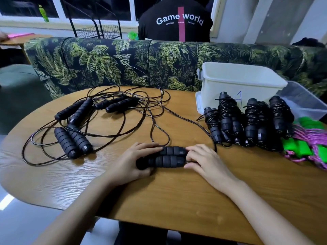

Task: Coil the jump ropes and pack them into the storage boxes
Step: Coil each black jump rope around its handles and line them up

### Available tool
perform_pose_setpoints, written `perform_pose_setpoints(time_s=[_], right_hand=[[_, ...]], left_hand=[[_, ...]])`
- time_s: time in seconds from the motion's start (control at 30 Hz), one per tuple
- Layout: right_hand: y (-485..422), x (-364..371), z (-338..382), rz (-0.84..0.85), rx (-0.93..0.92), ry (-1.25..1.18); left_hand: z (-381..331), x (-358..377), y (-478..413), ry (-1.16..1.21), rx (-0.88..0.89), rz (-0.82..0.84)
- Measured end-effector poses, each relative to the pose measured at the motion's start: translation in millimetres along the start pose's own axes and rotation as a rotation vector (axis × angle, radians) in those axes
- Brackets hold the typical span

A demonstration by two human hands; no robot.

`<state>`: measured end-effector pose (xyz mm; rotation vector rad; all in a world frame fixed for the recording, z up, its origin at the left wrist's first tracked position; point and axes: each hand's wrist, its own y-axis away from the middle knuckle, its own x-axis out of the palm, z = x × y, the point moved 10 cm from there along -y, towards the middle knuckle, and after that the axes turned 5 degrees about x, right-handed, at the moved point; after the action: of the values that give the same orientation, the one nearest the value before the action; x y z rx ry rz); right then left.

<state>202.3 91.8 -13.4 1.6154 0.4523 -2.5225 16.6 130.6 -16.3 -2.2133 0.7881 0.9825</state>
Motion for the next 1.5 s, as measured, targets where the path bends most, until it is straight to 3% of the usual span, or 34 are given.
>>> perform_pose_setpoints(time_s=[0.47,0.6,0.87,1.1,1.3,1.5], right_hand=[[7.1,-1.1,-14.2,0.080,0.088,-0.152],[8.6,-12.9,-18.2,0.061,0.145,0.024],[-4.3,-13.5,-6.5,0.031,0.007,0.286],[-3.3,-34.9,-7.9,-0.103,0.041,0.266],[15.1,-60.1,21.3,-0.439,0.103,0.364],[24.7,-23.0,74.4,-0.449,0.100,0.183]], left_hand=[[-4.1,-1.6,-0.7,-0.013,0.059,-0.051],[-5.4,-5.1,5.3,-0.069,0.072,-0.069],[6.9,-31.5,36.3,-0.158,0.006,-0.154],[19.7,-45.3,36.9,-0.277,-0.171,-0.281],[6.1,-33.1,1.6,-0.291,-0.310,-0.337],[7.9,-30.3,-3.1,-0.353,-0.296,-0.337]])
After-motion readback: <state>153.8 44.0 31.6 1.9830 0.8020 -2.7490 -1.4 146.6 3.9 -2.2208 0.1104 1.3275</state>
